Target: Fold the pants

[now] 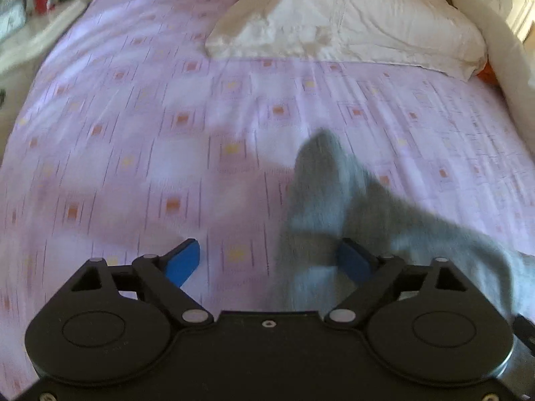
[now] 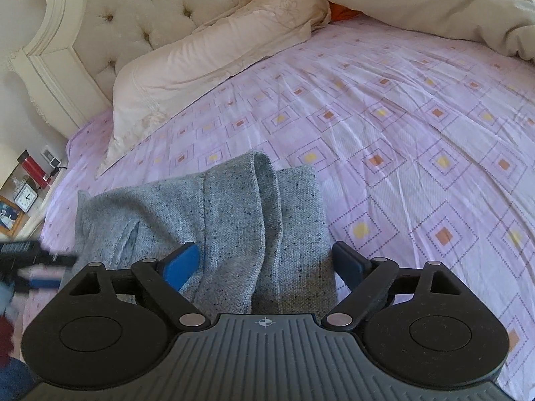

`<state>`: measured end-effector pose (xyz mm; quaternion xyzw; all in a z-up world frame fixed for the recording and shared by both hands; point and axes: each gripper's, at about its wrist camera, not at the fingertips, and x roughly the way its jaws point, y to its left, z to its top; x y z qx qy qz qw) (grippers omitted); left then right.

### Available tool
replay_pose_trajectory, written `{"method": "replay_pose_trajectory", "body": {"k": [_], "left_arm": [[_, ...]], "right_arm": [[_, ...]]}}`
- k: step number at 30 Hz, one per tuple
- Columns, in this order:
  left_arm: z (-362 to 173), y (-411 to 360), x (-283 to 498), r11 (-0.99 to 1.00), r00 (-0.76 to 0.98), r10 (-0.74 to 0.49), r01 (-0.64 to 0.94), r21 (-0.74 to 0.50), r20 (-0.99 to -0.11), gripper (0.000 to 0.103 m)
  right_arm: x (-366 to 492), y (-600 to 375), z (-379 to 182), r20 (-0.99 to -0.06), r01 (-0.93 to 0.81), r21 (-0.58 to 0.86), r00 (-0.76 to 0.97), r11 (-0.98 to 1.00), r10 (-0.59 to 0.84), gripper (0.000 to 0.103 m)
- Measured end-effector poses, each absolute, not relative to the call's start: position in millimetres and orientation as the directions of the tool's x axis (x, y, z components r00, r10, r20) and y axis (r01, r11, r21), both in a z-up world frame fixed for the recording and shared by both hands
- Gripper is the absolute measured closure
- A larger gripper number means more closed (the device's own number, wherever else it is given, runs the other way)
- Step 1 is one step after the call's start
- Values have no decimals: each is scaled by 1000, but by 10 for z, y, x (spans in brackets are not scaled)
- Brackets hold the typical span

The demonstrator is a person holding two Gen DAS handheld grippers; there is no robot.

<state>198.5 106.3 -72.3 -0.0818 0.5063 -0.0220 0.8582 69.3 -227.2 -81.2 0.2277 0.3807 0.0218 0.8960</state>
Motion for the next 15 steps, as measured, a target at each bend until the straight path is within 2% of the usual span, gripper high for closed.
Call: {"method": "replay_pose_trajectory", "body": {"k": [5, 6, 7, 8, 9, 11, 12, 14, 15], "left_arm": [[-796, 1140, 1589, 966, 423, -218, -34, -255, -880, 12], [-801, 1112, 1535, 967, 428, -219, -22, -252, -877, 9], [-819, 1076, 1501, 970, 433, -216, -9, -244, -875, 5], [-838, 1023, 1504, 974, 431, -206, 7, -225, -879, 3], [-846, 973, 1525, 979, 422, -192, 20, -202, -886, 2], [-835, 914, 1575, 983, 418, -172, 12, -184, -892, 1], [-824, 933, 1591, 979, 424, -182, -9, -205, -887, 5], [-758, 973, 1564, 967, 470, -212, -27, -254, -857, 45], [-723, 985, 1553, 951, 472, -269, -5, -308, -839, 91]], "right_arm": [[702, -2275, -804, -675, 128, 435, 702, 891, 228, 15], [707, -2267, -804, -674, 113, 436, 699, 893, 240, 19], [718, -2261, -792, -674, 97, 432, 695, 897, 249, 25], [726, -2269, -773, -664, 68, 447, 694, 892, 280, 51], [732, -2289, -762, -644, 40, 494, 688, 869, 335, 67], [701, -2279, -703, -638, 48, 503, 694, 863, 334, 71], [681, -2249, -657, -641, 36, 479, 697, 877, 322, 73], [625, -2194, -534, -636, 26, 452, 710, 892, 302, 74], [591, -2180, -474, -628, 24, 451, 719, 892, 298, 75]]}}
